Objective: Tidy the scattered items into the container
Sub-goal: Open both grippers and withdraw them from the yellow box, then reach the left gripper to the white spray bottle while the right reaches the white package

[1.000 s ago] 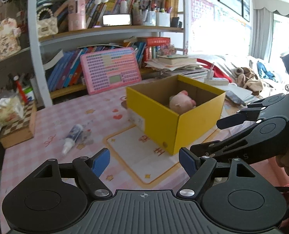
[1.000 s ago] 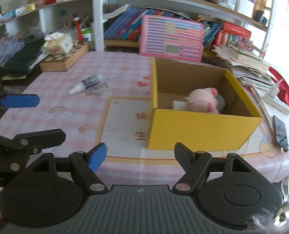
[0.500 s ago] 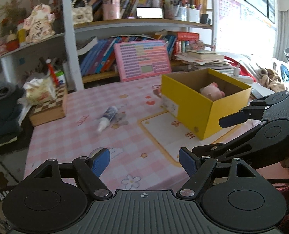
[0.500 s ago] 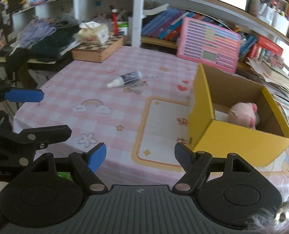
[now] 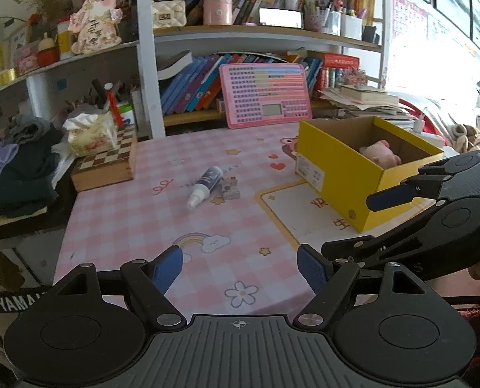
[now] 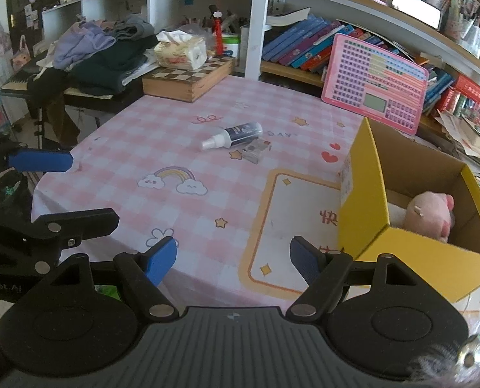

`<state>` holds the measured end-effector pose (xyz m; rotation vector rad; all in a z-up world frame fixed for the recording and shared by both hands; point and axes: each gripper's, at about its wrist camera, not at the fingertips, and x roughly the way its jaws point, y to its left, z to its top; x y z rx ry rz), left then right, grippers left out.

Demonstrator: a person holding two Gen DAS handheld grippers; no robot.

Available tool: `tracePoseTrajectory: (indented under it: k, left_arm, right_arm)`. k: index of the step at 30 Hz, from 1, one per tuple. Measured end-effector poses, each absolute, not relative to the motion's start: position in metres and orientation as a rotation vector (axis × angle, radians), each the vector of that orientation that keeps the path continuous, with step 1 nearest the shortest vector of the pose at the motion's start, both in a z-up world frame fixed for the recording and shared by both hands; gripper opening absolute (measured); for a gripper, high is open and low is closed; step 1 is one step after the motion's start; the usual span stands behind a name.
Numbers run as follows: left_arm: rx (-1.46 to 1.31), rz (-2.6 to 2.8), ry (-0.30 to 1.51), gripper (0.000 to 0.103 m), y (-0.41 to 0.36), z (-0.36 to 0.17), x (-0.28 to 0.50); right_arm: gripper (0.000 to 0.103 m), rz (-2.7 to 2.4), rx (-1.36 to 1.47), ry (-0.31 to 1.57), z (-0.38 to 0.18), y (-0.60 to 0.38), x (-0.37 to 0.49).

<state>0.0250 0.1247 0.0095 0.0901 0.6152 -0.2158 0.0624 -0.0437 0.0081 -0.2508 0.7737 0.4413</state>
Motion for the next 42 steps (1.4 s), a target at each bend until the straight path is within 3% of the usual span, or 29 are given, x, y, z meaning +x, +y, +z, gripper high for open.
tracePoseTrajectory:
  k: [29, 42]
  left_arm:
    - [0.116, -0.15, 0.662, 0.08, 0.133, -0.012, 0.149]
    - [0.262, -0.196, 0.769, 0.072, 0.126, -0.053, 0.234]
  right_arm:
    - [0.074, 0.475, -0.239, 0.826, -0.017, -0.021, 0.201]
    - [0.069, 0.364, 0.002, 0.985, -0.051, -0.021, 0.286]
